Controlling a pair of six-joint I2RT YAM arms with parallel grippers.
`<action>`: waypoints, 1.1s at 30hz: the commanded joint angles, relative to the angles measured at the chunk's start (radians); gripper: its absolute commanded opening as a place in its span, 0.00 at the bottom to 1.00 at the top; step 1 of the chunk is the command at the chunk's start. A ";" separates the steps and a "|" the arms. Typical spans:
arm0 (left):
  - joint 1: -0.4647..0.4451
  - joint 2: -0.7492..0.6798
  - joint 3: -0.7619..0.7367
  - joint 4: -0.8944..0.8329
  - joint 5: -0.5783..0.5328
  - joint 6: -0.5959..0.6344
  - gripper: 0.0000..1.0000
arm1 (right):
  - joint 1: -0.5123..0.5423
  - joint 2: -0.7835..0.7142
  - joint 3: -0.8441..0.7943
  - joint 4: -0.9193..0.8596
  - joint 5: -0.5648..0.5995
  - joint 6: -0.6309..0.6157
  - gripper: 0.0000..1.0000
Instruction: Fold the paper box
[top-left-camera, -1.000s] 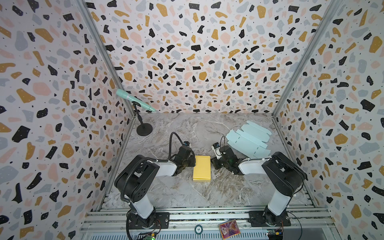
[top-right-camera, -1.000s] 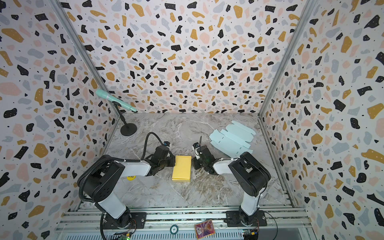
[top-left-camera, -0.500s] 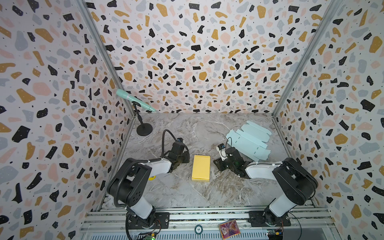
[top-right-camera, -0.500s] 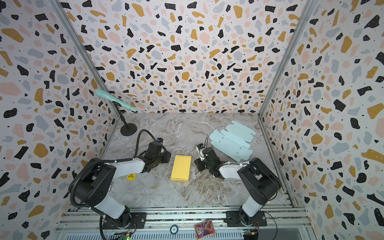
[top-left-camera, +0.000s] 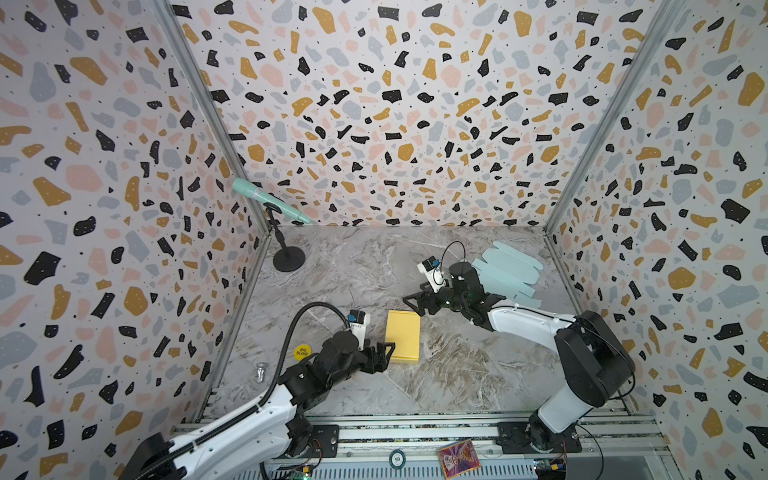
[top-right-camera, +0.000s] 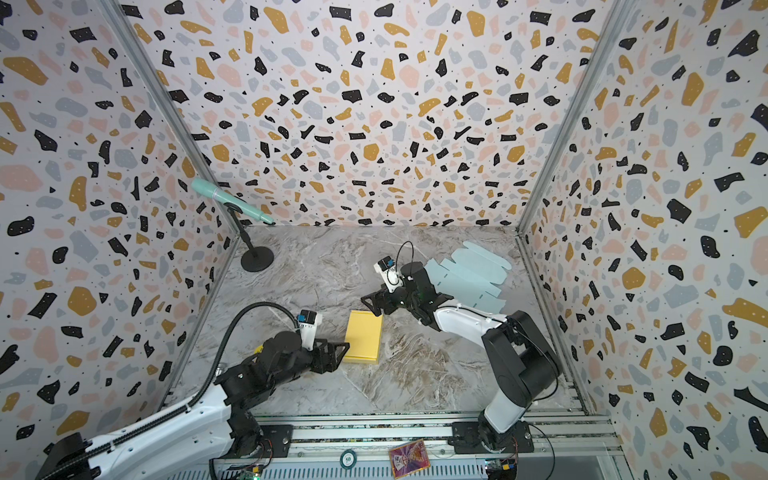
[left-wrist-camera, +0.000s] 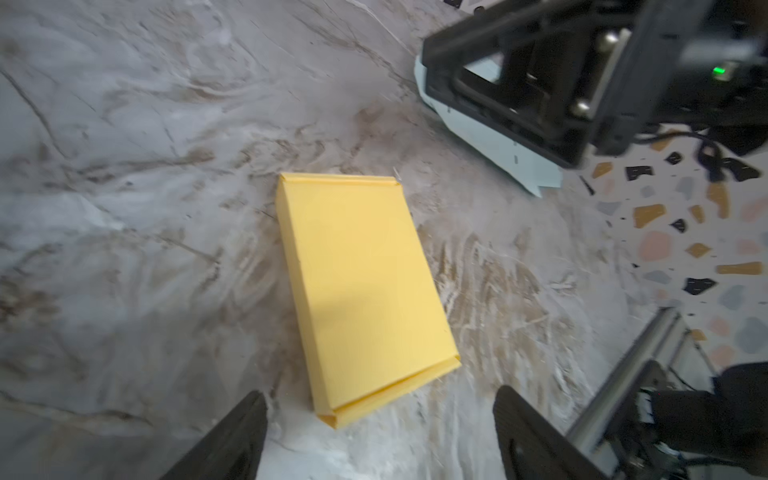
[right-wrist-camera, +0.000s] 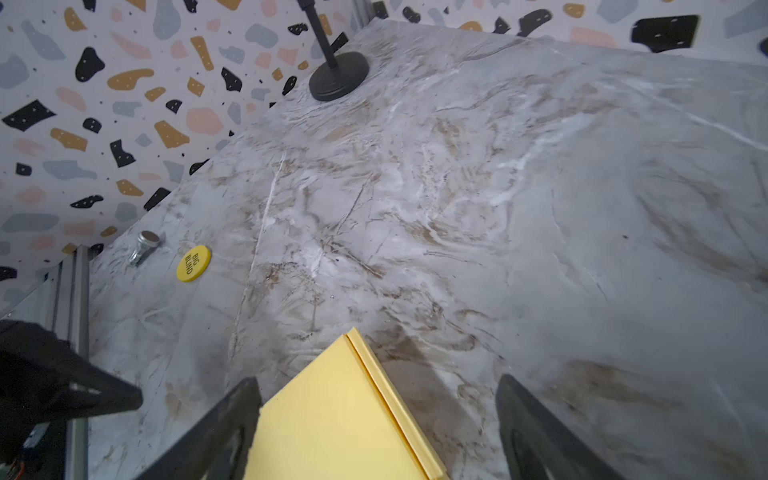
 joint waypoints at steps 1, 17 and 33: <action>-0.086 -0.011 -0.026 -0.015 -0.028 -0.118 0.96 | 0.034 0.043 0.065 -0.133 -0.058 -0.095 0.91; -0.180 0.296 0.002 0.235 -0.099 -0.127 0.69 | 0.017 0.215 0.175 -0.248 -0.020 -0.118 0.92; -0.091 0.391 -0.010 0.345 -0.105 -0.097 0.60 | -0.012 0.114 0.042 -0.237 -0.073 -0.115 0.92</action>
